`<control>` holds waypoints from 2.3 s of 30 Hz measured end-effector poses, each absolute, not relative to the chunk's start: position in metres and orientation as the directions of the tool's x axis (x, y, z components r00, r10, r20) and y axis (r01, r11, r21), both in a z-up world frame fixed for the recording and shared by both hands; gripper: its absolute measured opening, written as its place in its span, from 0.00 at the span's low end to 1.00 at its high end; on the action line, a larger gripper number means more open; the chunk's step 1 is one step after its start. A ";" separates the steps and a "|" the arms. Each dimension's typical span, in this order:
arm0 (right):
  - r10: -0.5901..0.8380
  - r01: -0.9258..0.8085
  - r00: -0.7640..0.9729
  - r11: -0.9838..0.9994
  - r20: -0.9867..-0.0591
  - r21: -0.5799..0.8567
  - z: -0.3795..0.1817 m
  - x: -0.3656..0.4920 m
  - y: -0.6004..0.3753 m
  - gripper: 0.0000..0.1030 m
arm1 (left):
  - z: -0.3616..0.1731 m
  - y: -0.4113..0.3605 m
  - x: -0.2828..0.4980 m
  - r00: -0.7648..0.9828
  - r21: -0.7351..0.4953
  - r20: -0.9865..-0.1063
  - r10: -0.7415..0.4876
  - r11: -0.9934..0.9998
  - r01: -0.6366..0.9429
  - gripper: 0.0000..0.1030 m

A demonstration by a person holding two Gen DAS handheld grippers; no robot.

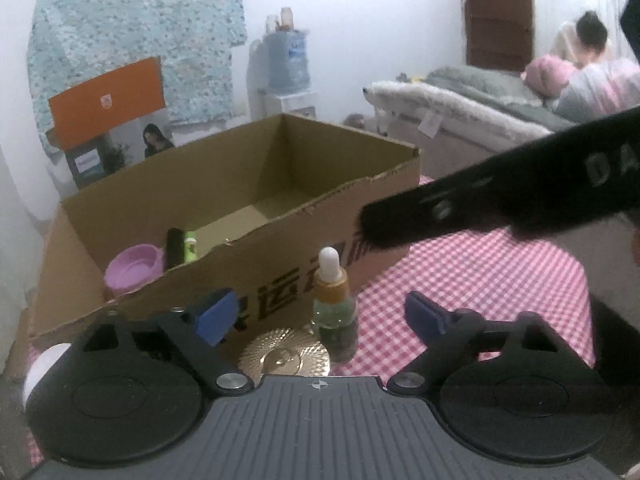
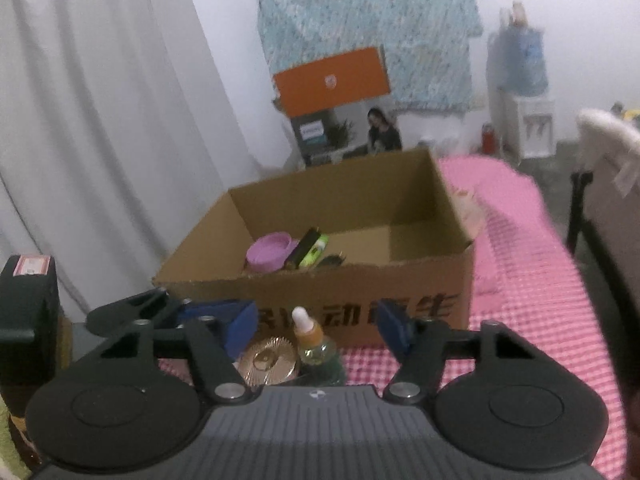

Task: Organize rigid objects
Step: 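Grasp the green dropper bottle by its neck with the right gripper, then lift the dropper bottle into the box and open the right gripper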

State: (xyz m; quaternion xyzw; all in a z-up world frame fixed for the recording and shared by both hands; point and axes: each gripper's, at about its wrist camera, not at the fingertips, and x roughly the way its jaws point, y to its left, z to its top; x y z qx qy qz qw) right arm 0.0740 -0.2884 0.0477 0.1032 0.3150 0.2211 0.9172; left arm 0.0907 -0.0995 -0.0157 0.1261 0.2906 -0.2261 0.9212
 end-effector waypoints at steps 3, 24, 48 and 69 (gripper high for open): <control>0.486 -0.357 0.678 0.874 -0.551 0.331 0.039 0.082 -0.282 0.58 | -0.020 -0.104 0.094 0.717 0.112 -0.609 -0.339 0.858 0.501 0.71; 0.507 -0.407 0.604 0.859 -0.615 0.309 0.023 0.100 -0.280 0.21 | -0.027 -0.122 0.095 0.675 0.102 -0.629 -0.386 0.820 0.563 0.30; 0.486 -0.434 0.645 0.868 -0.590 0.241 0.057 0.079 -0.280 0.22 | 0.006 -0.124 0.083 0.716 0.151 -0.569 -0.404 0.805 0.574 0.30; 0.668 -0.597 0.466 0.721 -0.580 0.351 0.094 0.207 -0.217 0.22 | 0.039 -0.065 0.188 0.700 -0.003 -0.674 -0.238 0.948 0.319 0.30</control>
